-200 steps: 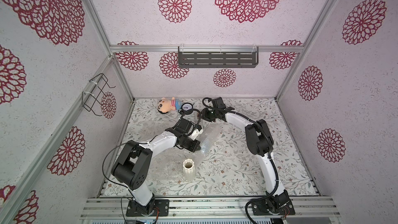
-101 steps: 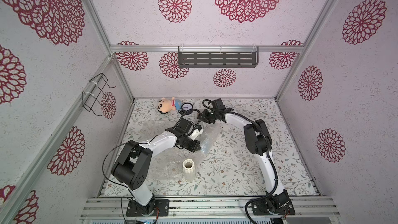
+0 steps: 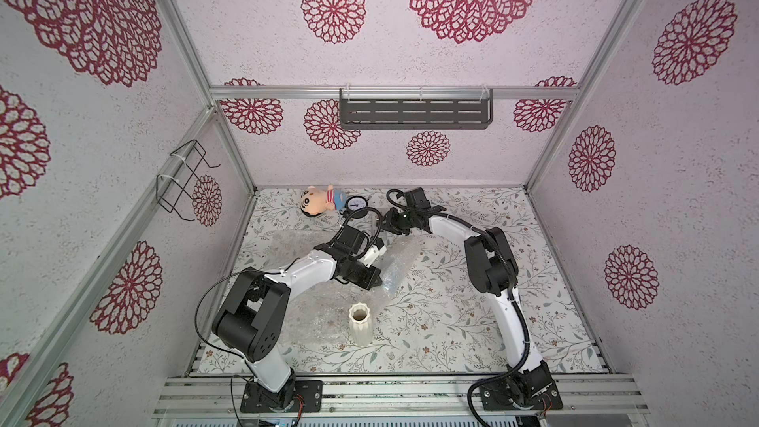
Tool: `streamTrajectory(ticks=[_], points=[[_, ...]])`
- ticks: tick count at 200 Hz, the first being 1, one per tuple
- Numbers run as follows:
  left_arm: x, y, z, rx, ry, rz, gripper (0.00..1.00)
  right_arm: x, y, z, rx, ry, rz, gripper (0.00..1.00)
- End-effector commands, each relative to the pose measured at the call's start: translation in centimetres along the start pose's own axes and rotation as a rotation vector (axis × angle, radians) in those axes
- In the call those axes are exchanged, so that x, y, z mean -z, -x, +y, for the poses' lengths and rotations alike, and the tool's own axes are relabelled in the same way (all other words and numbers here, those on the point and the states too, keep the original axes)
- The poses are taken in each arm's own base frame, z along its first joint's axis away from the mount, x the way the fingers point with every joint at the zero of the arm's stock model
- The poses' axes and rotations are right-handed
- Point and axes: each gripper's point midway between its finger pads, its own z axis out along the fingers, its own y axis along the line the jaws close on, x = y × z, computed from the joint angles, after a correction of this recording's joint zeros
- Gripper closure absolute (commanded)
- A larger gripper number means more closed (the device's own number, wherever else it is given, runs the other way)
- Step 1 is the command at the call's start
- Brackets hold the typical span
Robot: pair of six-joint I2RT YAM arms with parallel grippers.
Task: Wrap vases in bubble wrap
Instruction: Tear off the tape using the Tape Cutter.
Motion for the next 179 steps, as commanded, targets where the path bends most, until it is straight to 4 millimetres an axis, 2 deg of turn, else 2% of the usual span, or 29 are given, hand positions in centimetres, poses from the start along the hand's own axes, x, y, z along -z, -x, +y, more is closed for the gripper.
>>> streamTrajectory(ticks=[1,89,179], points=[[0.6,0.8,-0.4,-0.038,-0.025,-0.044,1.0,-1.2,-0.8,-1.3,-0.046,-0.009,0.032,0.71],[0.7,1.1,-0.6,-0.042,-0.037,-0.045,1.0,-1.5,-0.9,-1.3,-0.075,0.025,0.04,0.75],[0.8,1.1,-0.7,-0.04,-0.042,-0.043,1.0,-0.8,-0.2,-0.4,-0.107,0.074,0.007,0.89]])
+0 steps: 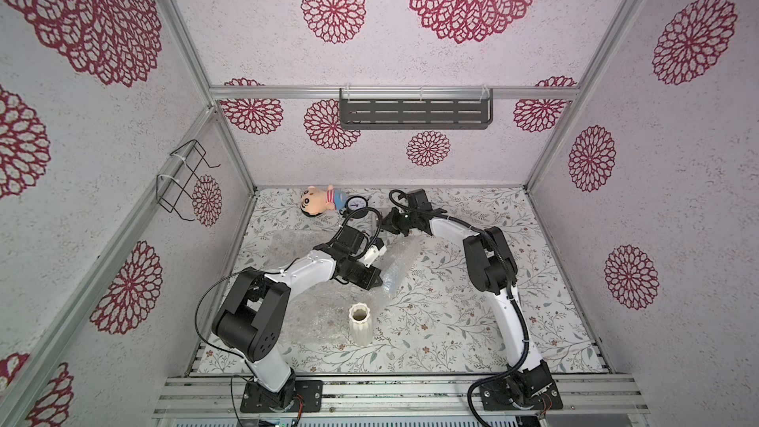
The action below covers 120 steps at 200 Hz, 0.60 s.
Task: Wrap vases in bubble wrap
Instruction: Tear off the tape using the Tape Cutter.
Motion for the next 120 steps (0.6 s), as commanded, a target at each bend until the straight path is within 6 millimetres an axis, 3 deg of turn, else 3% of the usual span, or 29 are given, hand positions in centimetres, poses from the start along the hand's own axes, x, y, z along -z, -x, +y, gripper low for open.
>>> streamTrajectory(ticks=[1,53,120], points=[[0.7,1.1,-0.5,-0.042,-0.021,-0.04,1.0,-0.2,-0.4,-0.2,-0.032,0.007,0.003,0.89],[0.7,1.1,-0.5,-0.042,-0.025,-0.039,1.0,0.7,0.2,1.0,-0.041,0.043,-0.026,0.98],[0.7,1.0,-0.6,-0.039,-0.028,-0.039,1.0,1.9,0.1,3.2,-0.049,0.112,-0.039,1.0]])
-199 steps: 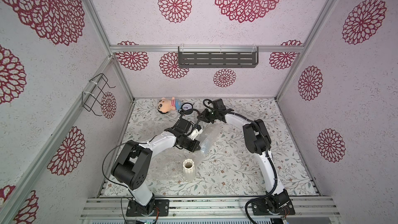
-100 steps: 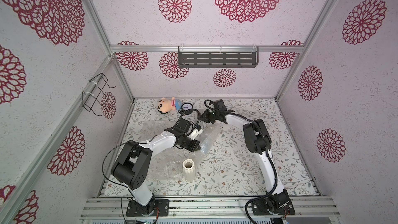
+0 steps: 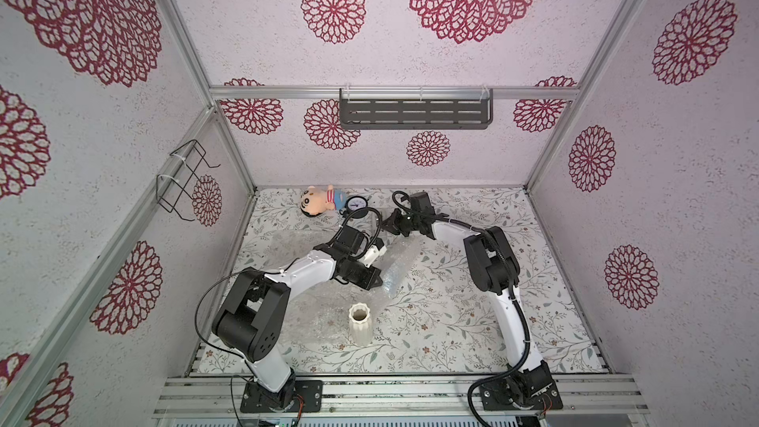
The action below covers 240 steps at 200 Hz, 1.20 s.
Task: Wrap vases in bubble wrap
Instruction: Tear off the tape using the Tape Cutter.
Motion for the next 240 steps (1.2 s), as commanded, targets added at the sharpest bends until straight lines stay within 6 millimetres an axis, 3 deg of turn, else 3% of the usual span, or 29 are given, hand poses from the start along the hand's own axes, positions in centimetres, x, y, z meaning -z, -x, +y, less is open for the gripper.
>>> streamTrajectory(ticks=[1,163,240], points=[[0.7,1.0,-0.5,-0.038,-0.024,-0.039,1.0,1.5,-0.1,3.5,0.007,0.053,-0.01,1.0],[0.8,1.0,-0.5,-0.034,-0.021,-0.041,1.0,3.3,-1.4,6.0,0.031,0.112,-0.001,1.0],[0.7,0.8,-0.5,-0.028,-0.021,-0.043,1.0,3.9,-2.9,6.0,0.039,0.102,0.007,1.0]])
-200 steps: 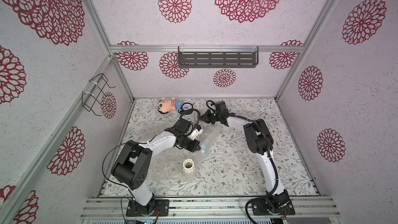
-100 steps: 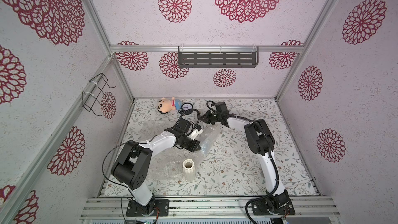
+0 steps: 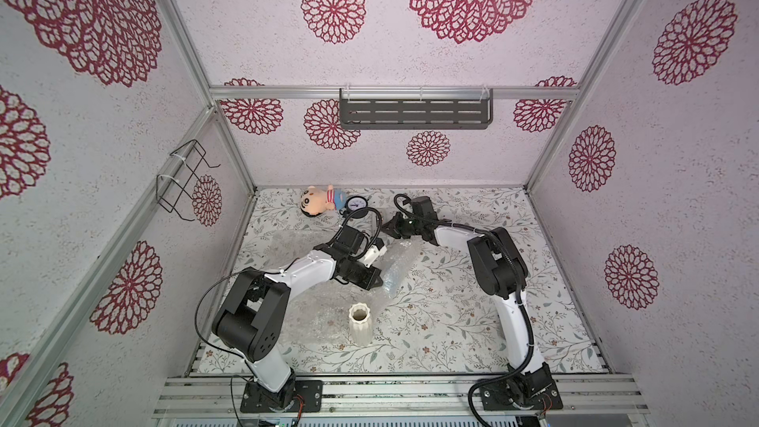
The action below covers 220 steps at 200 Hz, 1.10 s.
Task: Wrap vases in bubble wrap
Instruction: Tear off the tape using the Tape Cutter.
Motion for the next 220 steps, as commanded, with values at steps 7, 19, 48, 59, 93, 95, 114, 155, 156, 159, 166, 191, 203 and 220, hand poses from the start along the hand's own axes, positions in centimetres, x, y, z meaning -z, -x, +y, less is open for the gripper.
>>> streamTrajectory(ticks=[7,19,48,59,93,95,114,155,156,159,166,191,203,220], points=[[0.8,0.8,-0.4,-0.028,-0.016,-0.043,1.0,2.4,-1.4,5.5,0.059,0.08,0.027,1.0],[0.8,0.8,-0.4,-0.03,-0.016,-0.046,1.0,2.6,-1.6,5.7,0.061,0.082,0.028,1.0],[0.8,0.8,-0.3,-0.028,-0.019,-0.046,1.0,2.8,-2.2,5.2,0.056,0.068,0.026,1.0],[0.8,0.8,-0.4,-0.027,-0.02,-0.046,1.0,2.8,-2.5,5.0,0.053,0.06,0.027,1.0],[0.8,0.8,-0.5,-0.028,-0.027,-0.046,1.0,2.3,-3.2,3.7,0.04,0.034,0.041,1.0],[0.8,0.8,-0.5,-0.027,-0.028,-0.046,1.0,2.2,-3.4,3.6,0.039,0.033,0.043,1.0],[0.7,0.7,-0.5,-0.025,-0.032,-0.042,1.0,1.9,-3.8,2.3,0.036,0.0,0.043,1.0],[0.6,0.8,-0.5,-0.026,-0.037,-0.038,1.0,1.1,-4.5,0.8,0.032,-0.032,0.069,1.0],[0.6,0.7,-0.5,-0.025,-0.036,-0.038,1.0,1.0,-4.5,0.8,0.031,-0.033,0.07,1.0],[0.6,0.7,-0.5,-0.025,-0.036,-0.038,1.0,1.0,-4.6,0.6,0.03,-0.037,0.071,1.0],[0.5,0.7,-0.5,-0.024,-0.035,-0.036,1.0,0.9,-4.7,0.2,0.028,-0.044,0.072,1.0],[0.5,0.7,-0.5,-0.025,-0.034,-0.037,1.0,0.4,-5.0,-0.8,0.029,-0.07,0.084,1.0],[0.6,0.8,-0.5,-0.024,-0.035,-0.039,1.0,0.1,-5.1,-1.6,0.027,-0.092,0.087,1.0],[0.5,0.8,-0.5,-0.024,-0.035,-0.038,1.0,-0.2,-5.2,-2.8,0.03,-0.127,0.085,1.0]])
